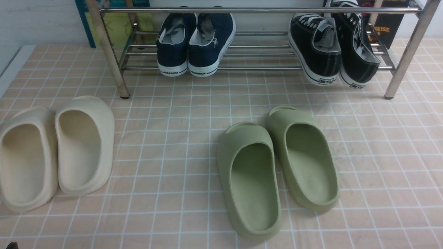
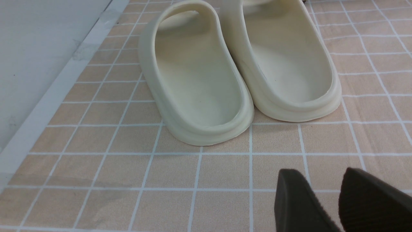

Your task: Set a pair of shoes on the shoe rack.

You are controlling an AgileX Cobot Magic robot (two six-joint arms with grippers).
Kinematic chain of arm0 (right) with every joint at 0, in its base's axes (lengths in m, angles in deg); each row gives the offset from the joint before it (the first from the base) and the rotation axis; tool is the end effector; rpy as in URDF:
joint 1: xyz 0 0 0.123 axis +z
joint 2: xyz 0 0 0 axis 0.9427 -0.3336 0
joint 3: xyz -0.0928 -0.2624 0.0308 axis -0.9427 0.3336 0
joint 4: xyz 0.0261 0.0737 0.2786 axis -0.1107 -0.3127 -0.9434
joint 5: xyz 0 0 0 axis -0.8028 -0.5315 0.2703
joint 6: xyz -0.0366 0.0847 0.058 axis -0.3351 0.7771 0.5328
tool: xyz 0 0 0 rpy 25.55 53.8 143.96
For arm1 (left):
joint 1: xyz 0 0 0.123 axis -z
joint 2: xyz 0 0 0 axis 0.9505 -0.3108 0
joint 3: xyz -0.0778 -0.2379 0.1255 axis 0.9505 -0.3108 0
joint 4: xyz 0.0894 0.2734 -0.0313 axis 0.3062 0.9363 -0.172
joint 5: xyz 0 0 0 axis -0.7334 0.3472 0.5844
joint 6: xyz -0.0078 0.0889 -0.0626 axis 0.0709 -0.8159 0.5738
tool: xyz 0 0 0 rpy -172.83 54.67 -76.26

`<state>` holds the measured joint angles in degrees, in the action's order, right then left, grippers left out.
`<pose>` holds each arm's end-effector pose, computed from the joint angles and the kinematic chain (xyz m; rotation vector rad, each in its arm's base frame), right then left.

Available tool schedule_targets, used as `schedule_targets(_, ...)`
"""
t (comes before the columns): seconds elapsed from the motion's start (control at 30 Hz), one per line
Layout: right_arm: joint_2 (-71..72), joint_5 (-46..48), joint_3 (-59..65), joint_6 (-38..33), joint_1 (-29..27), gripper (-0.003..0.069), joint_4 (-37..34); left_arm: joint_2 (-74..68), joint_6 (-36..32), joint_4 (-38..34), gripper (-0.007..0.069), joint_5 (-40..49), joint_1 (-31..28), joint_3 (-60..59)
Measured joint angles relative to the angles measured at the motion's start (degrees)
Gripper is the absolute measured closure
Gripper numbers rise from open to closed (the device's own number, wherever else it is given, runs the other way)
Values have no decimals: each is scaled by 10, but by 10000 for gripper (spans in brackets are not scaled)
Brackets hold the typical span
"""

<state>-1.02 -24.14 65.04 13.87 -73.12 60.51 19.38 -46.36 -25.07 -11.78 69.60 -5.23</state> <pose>0.1129 -0.0092 0.1701 0.1839 1.8420 0.0221 0.1127 0.0122 0.1676 0.0171 1.8589 0.1702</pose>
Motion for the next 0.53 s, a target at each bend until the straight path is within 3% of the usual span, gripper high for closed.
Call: schedule_targets(0.53,0,0,0,0,0,586,0,0,0,0,385,0,0,0)
